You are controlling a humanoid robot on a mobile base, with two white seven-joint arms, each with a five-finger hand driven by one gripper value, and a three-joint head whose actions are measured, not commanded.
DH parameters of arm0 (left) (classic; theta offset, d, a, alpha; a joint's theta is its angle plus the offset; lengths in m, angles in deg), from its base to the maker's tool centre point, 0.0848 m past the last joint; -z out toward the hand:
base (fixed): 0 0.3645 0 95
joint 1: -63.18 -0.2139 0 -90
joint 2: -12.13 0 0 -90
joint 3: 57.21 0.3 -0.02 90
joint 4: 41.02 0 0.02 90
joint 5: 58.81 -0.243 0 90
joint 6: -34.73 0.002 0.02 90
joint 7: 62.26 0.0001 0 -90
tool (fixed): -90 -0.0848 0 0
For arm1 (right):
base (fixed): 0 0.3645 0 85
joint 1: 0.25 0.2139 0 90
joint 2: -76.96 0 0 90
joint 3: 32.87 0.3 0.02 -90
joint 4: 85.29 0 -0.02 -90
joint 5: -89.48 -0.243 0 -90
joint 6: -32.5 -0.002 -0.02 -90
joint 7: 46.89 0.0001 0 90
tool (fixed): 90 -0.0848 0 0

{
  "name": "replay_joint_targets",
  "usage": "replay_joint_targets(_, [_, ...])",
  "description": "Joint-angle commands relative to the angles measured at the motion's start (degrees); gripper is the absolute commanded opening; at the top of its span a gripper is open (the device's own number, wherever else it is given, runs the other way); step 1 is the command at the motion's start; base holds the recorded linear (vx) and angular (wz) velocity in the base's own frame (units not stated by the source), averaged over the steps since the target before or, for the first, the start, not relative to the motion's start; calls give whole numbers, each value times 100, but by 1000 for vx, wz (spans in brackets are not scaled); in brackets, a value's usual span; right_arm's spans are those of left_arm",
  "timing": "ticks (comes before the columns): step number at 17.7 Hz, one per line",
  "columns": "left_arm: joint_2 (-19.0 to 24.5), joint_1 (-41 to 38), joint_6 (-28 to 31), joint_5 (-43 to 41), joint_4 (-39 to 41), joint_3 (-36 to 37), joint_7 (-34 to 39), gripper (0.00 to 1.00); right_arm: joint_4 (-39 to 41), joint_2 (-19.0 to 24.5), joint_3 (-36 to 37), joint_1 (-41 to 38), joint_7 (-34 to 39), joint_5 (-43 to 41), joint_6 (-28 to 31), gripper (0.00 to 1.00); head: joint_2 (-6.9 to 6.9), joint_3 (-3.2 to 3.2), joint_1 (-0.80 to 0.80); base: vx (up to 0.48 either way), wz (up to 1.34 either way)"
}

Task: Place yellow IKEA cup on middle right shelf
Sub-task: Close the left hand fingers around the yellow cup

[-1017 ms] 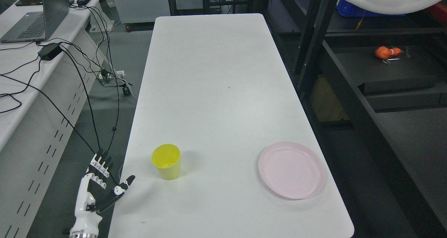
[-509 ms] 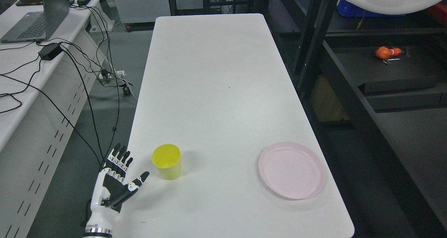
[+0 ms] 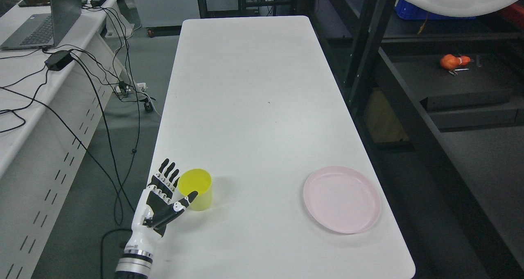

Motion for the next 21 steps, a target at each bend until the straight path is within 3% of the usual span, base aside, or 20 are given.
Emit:
replay_joint_targets(1, [85,305,31,-26,-442,551,-226,99,0,-100,-97,-78,4,-141,2,99,0,0,0,0,0])
replay_joint_targets(6, [85,480,487,-246,-644,544,-235,96,0,-100,-97,-78,4,-141,2,99,0,0,0,0,0])
replay_joint_targets(9, [85,516,672,-237,-645,509,-244,86,0,-100,-97,-78,4,-141,2,99,0,0,0,0,0])
replay_joint_targets(12, [85,498,690,-185,-645,343,-253,64,0,-100,-97,-78,4,-141,2,99,0,0,0,0,0])
replay_joint_targets(17, [85,489,252,535,-592,-27,-262,8,0,-100,-97,-69,4,-141,2,99,0,0,0,0,0])
replay_joint_targets(19, [85,489,84,720,-374,-106,-253,0,0,-100,-97,-78,4,-141,2,99,0,0,0,0,0])
replay_joint_targets(21, [85,437,92,966,100,-124,-253,0,0,-100,-97,-78,4,-141,2,99,0,0,0,0,0])
